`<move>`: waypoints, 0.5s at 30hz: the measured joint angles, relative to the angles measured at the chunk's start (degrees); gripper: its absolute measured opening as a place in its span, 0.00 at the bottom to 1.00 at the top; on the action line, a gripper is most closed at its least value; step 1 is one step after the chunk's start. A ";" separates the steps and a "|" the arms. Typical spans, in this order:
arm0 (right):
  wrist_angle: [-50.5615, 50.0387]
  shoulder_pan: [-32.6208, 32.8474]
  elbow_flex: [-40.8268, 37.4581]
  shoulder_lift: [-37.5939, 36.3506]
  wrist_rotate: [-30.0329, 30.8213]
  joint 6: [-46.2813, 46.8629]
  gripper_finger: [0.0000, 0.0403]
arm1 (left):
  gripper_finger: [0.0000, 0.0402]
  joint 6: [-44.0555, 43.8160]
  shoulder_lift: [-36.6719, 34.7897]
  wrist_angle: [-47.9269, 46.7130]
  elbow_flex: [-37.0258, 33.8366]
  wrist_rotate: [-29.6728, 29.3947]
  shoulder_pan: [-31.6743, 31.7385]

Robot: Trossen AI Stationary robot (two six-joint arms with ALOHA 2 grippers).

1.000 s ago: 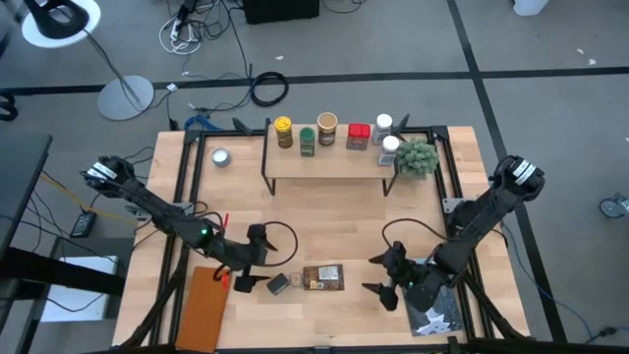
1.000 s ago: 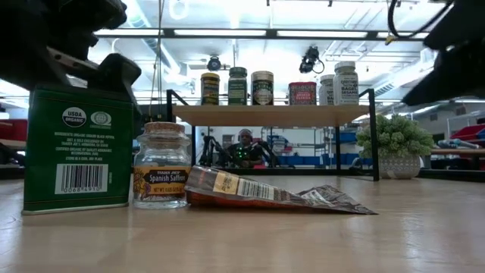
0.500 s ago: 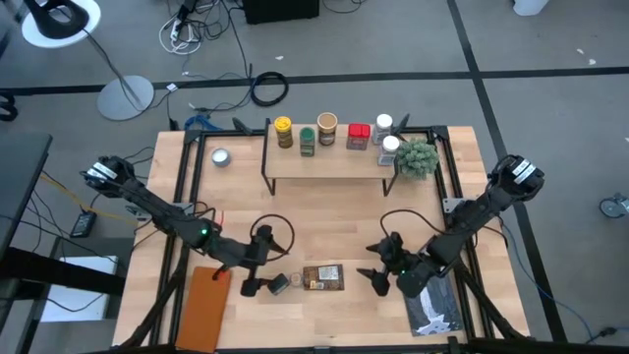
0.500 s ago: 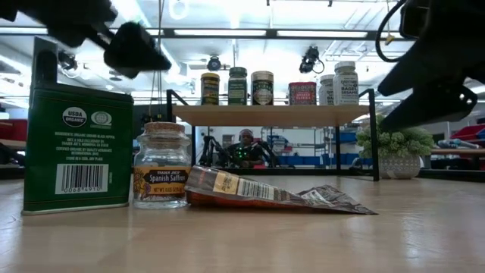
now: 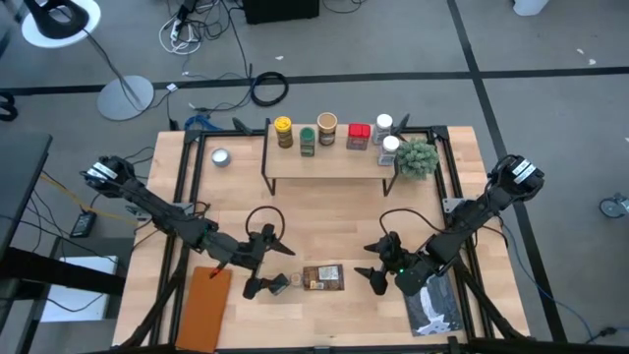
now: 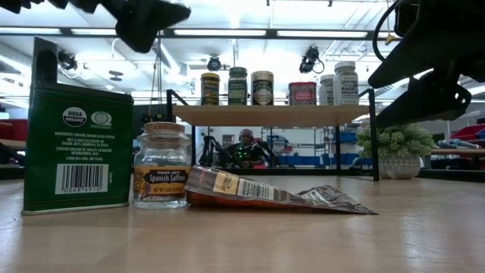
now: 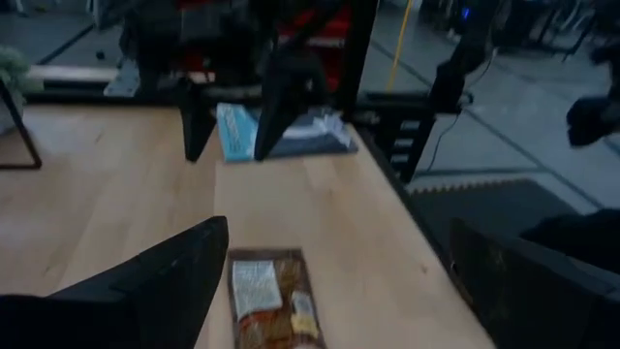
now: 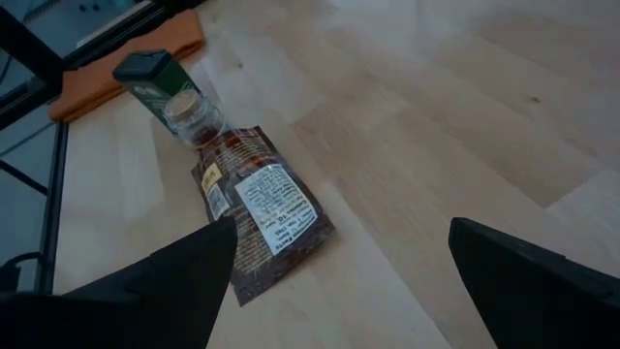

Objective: Shelf spices
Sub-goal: Put the black seasoning can on the shelf

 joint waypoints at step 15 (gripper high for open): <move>2.57 0.00 0.02 0.00 -0.02 0.11 0.93 | 0.99 4.05 0.00 13.10 0.00 -10.07 -0.02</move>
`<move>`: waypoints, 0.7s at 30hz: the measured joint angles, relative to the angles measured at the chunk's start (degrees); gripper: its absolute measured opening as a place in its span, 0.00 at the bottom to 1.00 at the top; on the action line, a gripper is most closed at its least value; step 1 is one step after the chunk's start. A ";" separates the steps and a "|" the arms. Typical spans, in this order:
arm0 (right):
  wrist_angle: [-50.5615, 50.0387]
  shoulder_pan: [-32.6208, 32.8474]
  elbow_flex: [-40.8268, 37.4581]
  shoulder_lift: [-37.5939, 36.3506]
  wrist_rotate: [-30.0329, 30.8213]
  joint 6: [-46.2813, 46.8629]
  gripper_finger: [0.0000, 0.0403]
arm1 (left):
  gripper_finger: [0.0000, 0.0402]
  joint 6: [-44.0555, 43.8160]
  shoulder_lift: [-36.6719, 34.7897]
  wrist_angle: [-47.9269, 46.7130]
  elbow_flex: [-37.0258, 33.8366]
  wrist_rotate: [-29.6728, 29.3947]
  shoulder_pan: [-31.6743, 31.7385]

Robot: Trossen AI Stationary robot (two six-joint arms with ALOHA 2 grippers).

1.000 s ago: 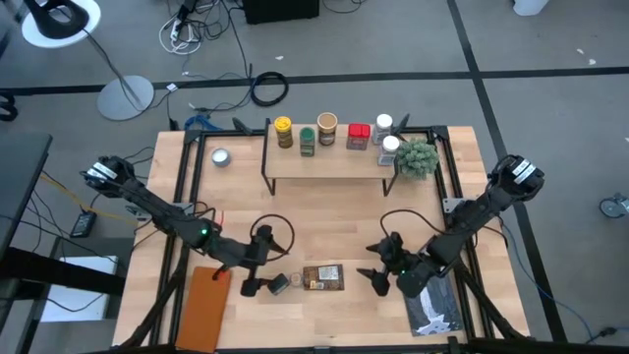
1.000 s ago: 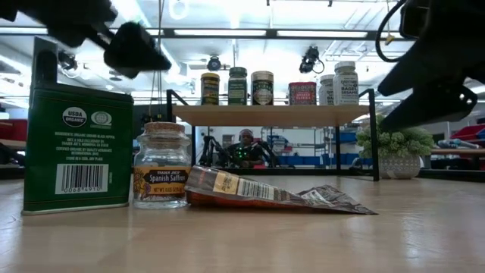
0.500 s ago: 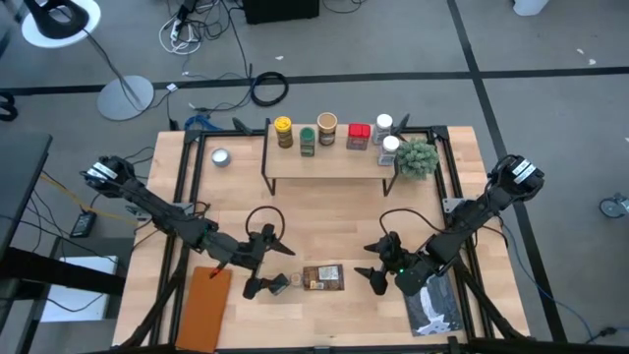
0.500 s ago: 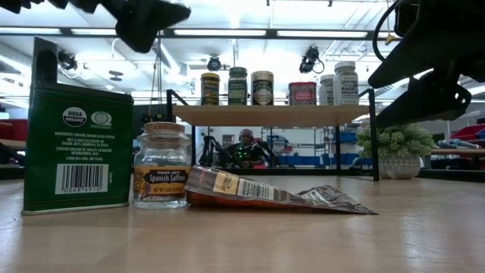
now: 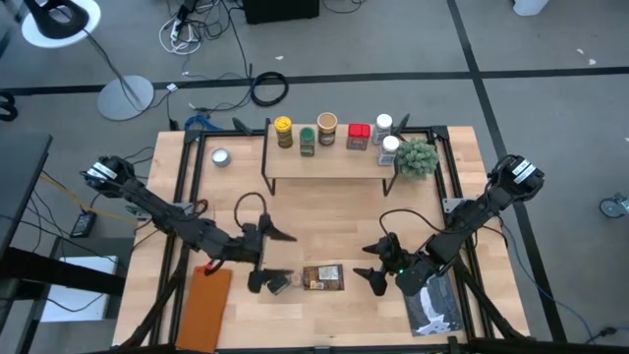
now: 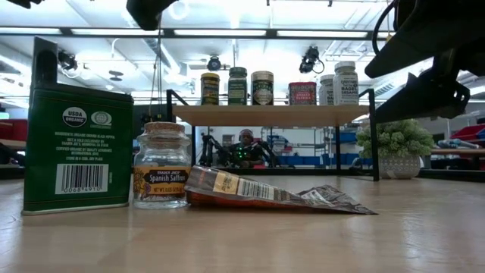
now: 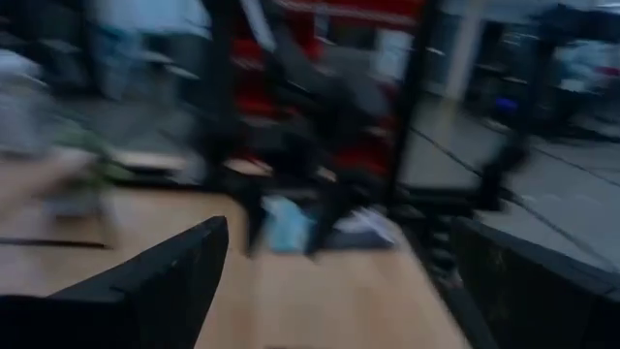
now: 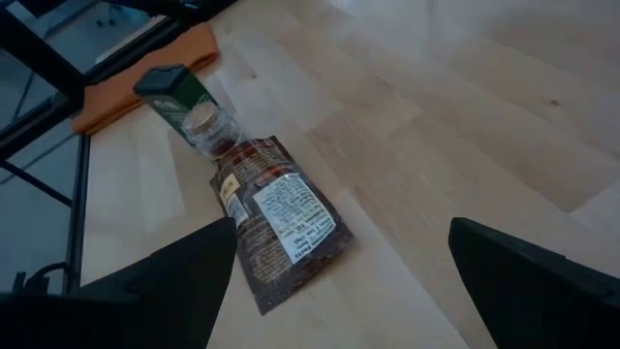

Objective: Shelf spices
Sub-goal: Put the black seasoning can on the shelf

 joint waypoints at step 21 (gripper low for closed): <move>1.30 -0.09 0.00 0.00 0.02 0.00 0.93 | 0.98 5.70 -4.82 -2.55 1.89 -19.56 -0.81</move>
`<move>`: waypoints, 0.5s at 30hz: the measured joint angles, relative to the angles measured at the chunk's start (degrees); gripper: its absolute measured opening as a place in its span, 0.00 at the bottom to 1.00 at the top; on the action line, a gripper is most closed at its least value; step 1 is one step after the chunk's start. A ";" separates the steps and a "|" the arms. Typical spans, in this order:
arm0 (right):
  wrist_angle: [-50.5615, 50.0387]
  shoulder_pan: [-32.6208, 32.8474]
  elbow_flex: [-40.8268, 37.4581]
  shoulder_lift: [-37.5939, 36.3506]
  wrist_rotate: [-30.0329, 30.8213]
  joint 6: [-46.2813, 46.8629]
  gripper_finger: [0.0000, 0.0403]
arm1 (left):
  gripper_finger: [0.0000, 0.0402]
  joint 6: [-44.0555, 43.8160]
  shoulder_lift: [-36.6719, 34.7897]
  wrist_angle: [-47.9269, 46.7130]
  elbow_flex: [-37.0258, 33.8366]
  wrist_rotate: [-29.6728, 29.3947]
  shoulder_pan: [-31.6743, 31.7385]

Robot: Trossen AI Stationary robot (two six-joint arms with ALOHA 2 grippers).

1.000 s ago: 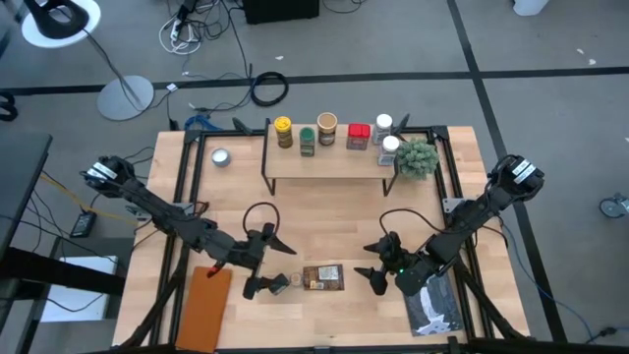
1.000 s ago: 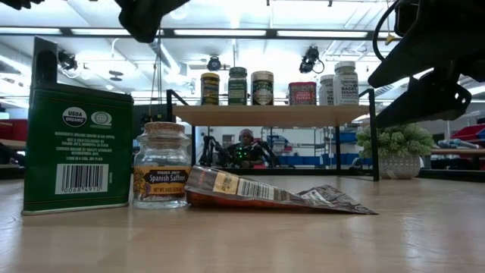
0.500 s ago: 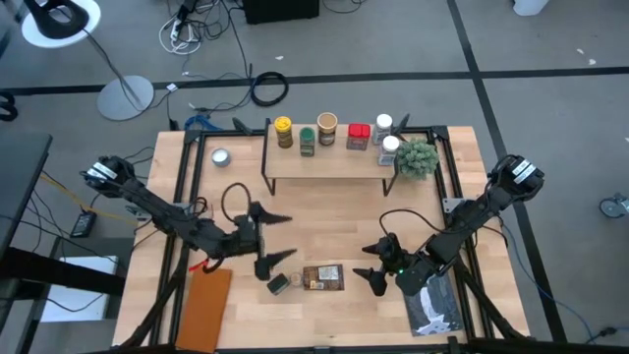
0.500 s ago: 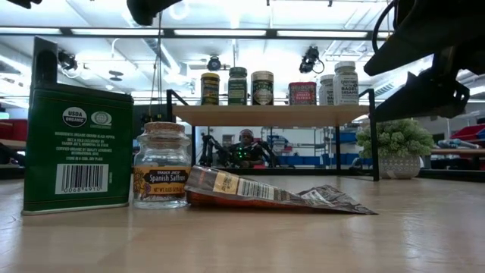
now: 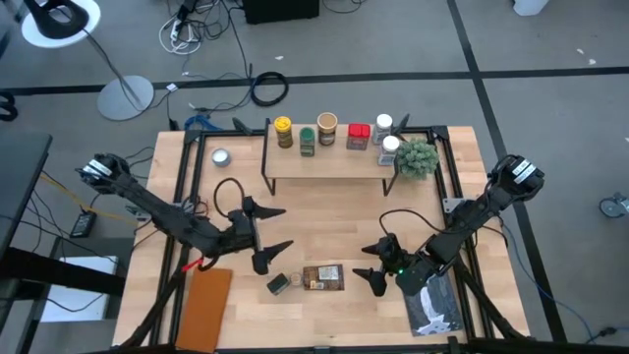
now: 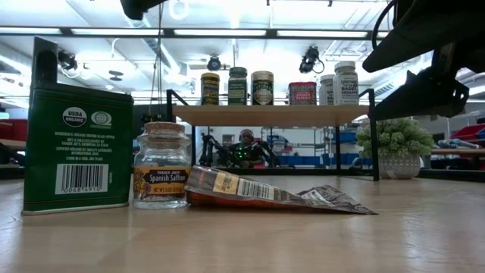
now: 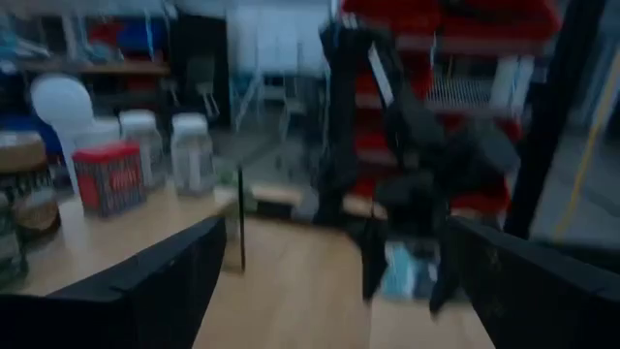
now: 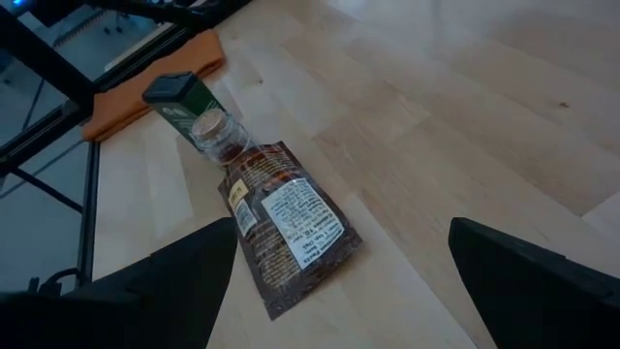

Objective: Shelf spices
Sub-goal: Put the black seasoning can on the shelf

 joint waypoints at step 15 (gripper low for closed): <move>-0.04 -0.02 0.02 0.00 0.06 -0.11 0.93 | 0.69 -35.85 -4.56 -77.76 18.15 3.89 -1.52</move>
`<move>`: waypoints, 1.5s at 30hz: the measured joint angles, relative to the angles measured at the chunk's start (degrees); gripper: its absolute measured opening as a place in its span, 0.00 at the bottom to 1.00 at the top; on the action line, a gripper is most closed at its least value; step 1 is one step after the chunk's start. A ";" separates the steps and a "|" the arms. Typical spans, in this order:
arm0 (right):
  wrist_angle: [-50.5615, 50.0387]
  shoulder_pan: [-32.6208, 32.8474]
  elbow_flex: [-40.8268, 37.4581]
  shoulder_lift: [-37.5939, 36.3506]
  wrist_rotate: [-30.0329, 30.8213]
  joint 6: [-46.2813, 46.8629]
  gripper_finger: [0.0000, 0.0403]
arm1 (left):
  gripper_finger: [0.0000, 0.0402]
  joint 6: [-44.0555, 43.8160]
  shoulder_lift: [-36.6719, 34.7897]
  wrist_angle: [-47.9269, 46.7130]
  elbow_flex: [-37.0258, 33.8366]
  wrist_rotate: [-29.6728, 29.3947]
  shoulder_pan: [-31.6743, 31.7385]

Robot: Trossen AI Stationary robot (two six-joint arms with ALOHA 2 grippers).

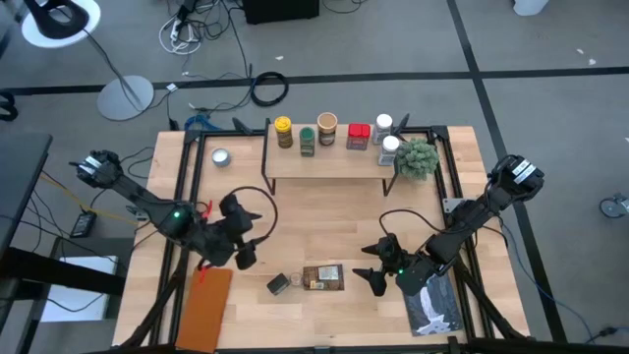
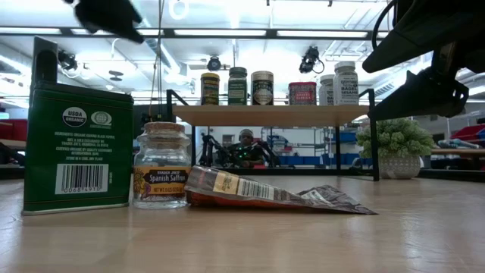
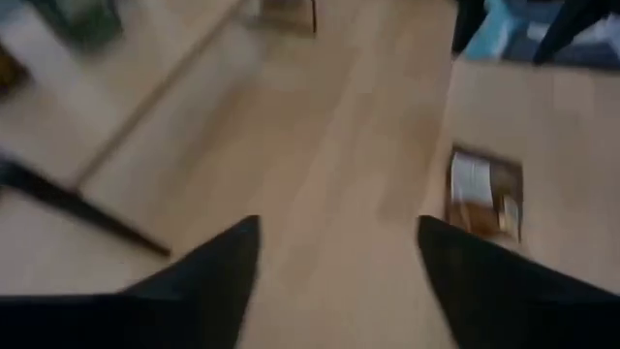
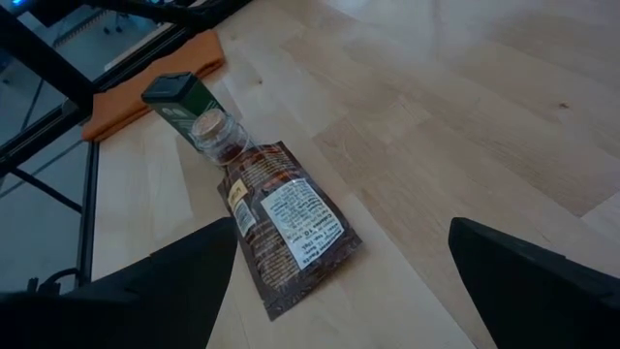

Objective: Shelf spices
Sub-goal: Put the black seasoning can on the shelf

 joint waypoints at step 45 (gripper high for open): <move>2.44 -0.09 0.02 0.02 -1.88 -1.03 0.93 | 0.00 -18.46 40.62 60.69 -7.42 12.26 6.81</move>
